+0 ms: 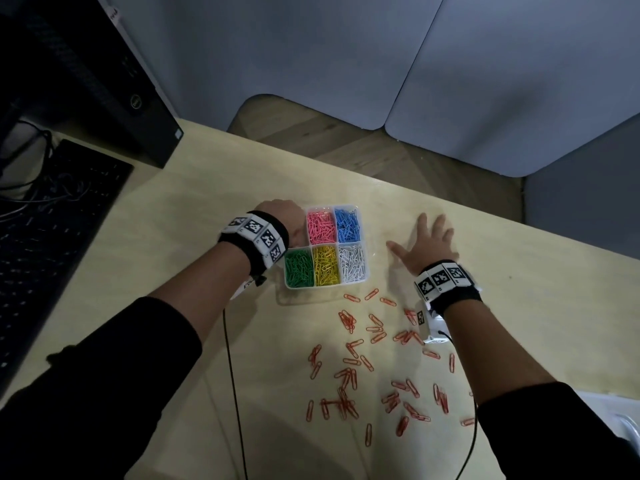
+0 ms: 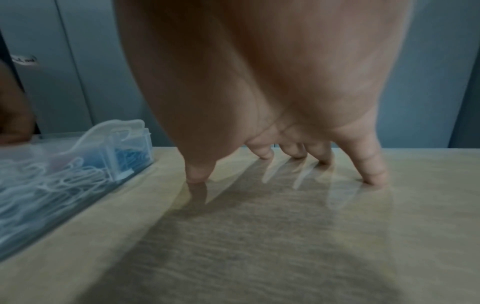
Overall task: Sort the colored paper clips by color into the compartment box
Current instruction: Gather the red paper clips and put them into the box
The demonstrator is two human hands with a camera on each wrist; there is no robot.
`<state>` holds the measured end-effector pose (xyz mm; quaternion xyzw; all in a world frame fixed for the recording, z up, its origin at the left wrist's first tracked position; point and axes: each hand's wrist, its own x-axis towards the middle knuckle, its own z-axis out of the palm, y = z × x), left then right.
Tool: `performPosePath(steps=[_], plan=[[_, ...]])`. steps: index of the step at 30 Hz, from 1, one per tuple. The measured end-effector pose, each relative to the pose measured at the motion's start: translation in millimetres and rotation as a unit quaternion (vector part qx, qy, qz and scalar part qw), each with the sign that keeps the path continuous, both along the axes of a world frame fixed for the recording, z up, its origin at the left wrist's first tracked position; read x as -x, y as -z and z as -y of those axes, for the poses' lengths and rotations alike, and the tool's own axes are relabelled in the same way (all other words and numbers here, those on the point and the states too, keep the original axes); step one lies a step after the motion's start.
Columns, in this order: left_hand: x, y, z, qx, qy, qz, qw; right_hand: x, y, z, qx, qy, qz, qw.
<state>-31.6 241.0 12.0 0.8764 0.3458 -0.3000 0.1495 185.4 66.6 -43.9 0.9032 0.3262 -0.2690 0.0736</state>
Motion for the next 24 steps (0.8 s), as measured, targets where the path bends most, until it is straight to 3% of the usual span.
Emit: performPosePath(steps=[6,11,14,18,20,24], plan=[[-5.3,-27.3,-7.3,-0.001,-0.079,0.156,0.985,-1.2,3.6,-1.8,0.002,-0.005,0.000,1.000],[-19.7,-32.0,15.5,-0.004,-0.090,0.163,0.983,-12.9,-2.9,-8.3,0.033,-0.023,-0.035,0.999],[-15.4,-32.6,40.1,-0.019,-0.122,0.231,0.965,-29.7,-16.0,-3.2,0.021,-0.057,-0.073,0.995],[4.3,-35.2,91.1,0.022,-0.154,0.279,0.948,-34.7,-24.0,39.7,-0.007,-0.114,-0.074,0.991],[24.5,-29.5,124.1,0.042,-0.170,0.280,0.944,-25.0,-19.5,75.5,0.004,-0.085,-0.071,0.994],[77.4,5.2,188.2,0.061,-0.286,0.226,0.929,-2.2,-7.6,146.3,-0.008,-0.038,-0.036,0.999]])
